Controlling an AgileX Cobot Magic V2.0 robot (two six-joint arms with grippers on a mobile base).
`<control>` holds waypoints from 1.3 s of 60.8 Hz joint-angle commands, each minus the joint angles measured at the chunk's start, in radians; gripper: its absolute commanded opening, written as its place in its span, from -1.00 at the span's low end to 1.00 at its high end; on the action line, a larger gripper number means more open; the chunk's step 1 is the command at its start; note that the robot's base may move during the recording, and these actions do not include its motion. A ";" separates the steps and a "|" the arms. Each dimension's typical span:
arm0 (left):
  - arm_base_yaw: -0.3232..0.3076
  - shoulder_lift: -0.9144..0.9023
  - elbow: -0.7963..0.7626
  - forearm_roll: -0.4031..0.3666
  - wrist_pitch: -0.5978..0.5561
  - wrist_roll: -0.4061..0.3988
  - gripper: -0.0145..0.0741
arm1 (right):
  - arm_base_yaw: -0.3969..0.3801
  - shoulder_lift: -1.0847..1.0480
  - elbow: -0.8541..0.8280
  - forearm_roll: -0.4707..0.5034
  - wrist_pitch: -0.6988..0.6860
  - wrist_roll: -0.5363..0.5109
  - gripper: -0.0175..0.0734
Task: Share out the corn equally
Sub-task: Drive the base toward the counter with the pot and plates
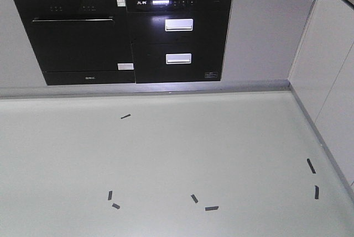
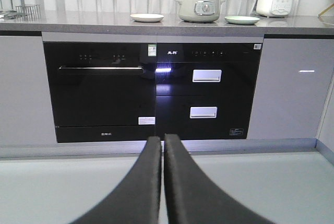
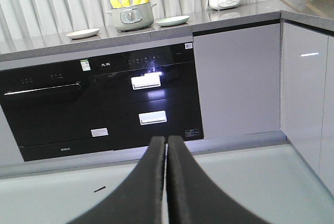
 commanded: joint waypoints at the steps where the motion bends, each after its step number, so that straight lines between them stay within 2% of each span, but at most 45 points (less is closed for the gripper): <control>1: -0.010 -0.013 -0.025 -0.008 -0.074 -0.007 -0.69 | -0.002 -0.003 0.018 -0.010 -0.073 -0.003 -0.62; 79: -0.010 -0.013 -0.025 -0.008 -0.074 -0.007 -0.69 | -0.002 -0.003 0.018 -0.010 -0.073 -0.003 -0.62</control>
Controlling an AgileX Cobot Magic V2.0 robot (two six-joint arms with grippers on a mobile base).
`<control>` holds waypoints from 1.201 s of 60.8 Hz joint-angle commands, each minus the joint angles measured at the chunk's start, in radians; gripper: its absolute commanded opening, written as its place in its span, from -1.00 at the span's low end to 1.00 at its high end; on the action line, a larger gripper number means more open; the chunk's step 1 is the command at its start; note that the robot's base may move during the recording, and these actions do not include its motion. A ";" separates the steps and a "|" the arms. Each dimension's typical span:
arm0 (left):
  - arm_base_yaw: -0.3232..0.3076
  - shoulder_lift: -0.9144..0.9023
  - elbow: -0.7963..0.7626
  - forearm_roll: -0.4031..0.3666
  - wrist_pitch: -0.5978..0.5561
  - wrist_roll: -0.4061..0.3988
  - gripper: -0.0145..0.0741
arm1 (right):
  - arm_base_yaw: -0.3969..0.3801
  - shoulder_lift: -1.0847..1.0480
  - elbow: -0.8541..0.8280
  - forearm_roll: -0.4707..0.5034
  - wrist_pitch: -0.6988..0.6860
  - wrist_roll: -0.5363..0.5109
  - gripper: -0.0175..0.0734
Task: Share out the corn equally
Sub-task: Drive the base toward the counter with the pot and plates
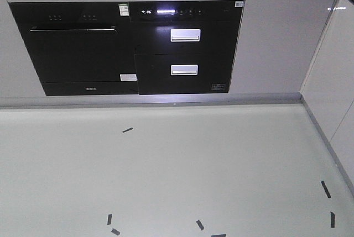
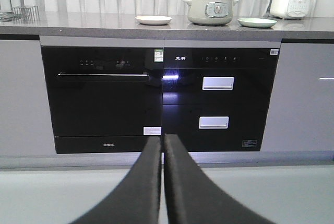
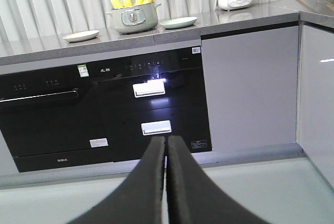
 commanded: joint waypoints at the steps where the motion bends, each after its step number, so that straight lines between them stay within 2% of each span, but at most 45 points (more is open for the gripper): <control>1: -0.010 -0.013 -0.025 -0.008 -0.075 -0.007 -0.69 | -0.002 -0.003 0.018 -0.010 -0.073 -0.003 -0.62; 73: -0.010 -0.013 -0.025 -0.008 -0.075 -0.007 -0.69 | -0.002 -0.003 0.018 -0.010 -0.073 -0.003 -0.62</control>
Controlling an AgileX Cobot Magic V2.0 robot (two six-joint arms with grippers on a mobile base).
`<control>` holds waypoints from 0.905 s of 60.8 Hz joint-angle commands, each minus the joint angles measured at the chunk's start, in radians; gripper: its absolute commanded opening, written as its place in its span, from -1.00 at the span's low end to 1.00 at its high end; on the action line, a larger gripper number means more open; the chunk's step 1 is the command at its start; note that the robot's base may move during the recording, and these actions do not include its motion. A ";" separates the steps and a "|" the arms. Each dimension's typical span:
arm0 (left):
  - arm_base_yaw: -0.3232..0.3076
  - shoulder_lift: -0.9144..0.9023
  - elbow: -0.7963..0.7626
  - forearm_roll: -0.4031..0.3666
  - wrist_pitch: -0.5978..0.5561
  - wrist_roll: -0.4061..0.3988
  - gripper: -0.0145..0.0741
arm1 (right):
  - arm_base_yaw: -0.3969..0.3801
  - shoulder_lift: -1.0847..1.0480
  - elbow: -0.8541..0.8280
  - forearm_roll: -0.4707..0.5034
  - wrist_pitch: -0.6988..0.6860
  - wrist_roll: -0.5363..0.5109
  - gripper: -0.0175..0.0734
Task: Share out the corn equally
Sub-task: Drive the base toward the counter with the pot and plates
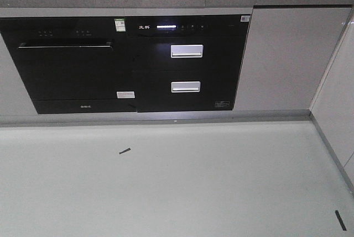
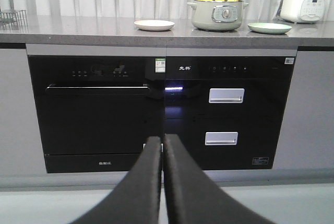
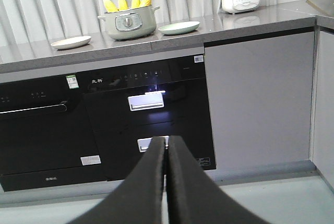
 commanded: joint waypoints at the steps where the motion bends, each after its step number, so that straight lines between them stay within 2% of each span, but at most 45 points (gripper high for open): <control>1: -0.010 -0.013 -0.025 -0.008 -0.075 -0.007 -0.69 | -0.002 -0.003 0.018 -0.010 -0.073 -0.003 -0.62; 55: -0.010 -0.013 -0.025 -0.008 -0.075 -0.007 -0.69 | -0.002 -0.003 0.018 -0.010 -0.073 -0.003 -0.62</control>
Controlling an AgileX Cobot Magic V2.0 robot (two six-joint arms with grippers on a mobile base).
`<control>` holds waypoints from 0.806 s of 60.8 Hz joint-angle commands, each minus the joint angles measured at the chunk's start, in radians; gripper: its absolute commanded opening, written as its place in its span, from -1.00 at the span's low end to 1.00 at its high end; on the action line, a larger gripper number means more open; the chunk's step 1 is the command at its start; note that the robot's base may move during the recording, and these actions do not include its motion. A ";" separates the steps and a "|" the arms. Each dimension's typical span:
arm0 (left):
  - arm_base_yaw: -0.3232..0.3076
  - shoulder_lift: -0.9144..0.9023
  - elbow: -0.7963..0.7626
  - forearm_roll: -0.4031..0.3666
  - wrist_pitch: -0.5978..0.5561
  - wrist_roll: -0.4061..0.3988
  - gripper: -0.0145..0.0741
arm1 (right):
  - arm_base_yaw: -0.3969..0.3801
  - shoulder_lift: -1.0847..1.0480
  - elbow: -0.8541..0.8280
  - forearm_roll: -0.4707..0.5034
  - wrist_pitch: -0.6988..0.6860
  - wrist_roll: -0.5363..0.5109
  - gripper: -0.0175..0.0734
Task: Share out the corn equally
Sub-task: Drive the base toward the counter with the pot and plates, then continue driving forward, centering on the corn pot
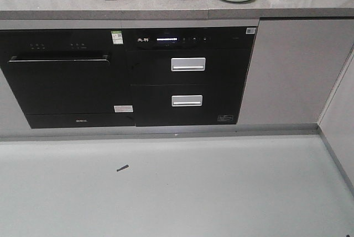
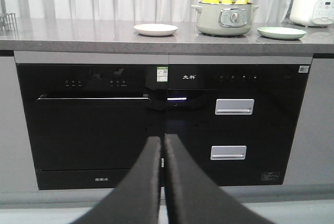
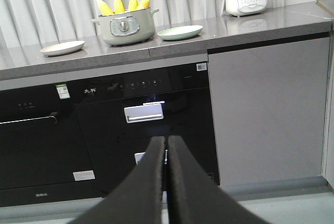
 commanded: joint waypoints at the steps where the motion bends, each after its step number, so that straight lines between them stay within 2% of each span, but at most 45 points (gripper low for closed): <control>1: -0.010 -0.013 -0.025 -0.008 -0.075 -0.007 -0.69 | -0.002 -0.003 0.018 -0.010 -0.073 -0.003 -0.62; 49: -0.010 -0.013 -0.025 -0.008 -0.075 -0.007 -0.69 | -0.002 -0.003 0.018 -0.010 -0.073 -0.003 -0.62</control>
